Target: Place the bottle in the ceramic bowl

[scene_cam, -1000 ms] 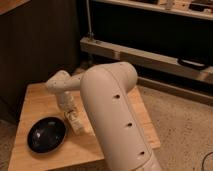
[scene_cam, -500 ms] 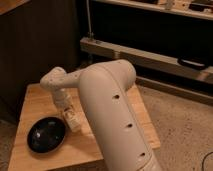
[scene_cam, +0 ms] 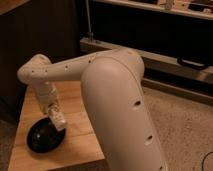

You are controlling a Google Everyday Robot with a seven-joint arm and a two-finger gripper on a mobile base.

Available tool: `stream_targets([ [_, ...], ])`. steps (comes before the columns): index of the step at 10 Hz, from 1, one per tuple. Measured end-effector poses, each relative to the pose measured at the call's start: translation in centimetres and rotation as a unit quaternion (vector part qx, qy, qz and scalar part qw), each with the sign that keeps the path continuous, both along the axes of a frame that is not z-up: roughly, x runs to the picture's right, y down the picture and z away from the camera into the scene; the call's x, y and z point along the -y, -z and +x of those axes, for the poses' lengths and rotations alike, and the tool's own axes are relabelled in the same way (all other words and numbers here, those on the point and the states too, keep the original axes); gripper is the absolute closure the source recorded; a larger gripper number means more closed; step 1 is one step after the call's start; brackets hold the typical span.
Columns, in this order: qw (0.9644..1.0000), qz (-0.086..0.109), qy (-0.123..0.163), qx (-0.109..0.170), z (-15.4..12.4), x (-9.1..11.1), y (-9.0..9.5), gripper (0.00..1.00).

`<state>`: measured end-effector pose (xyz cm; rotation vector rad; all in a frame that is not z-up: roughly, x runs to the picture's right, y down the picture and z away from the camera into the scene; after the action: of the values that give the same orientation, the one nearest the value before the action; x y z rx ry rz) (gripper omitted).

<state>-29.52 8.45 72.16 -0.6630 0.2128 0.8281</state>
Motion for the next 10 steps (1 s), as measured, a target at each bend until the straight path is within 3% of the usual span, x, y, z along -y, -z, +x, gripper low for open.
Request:
stream_targets([
  [2, 0.9988, 0.005, 0.027, 0.040, -3.6, -1.2, 3.5, 1.00],
  [4, 0.9961, 0.006, 0.048, 0.073, -5.8, -2.4, 4.3, 1.00],
  [5, 0.9946, 0.006, 0.057, 0.086, -6.3, -2.9, 3.7, 0.96],
  [10, 0.9894, -0.009, 0.077, 0.123, -6.4, -6.5, -3.0, 0.46],
])
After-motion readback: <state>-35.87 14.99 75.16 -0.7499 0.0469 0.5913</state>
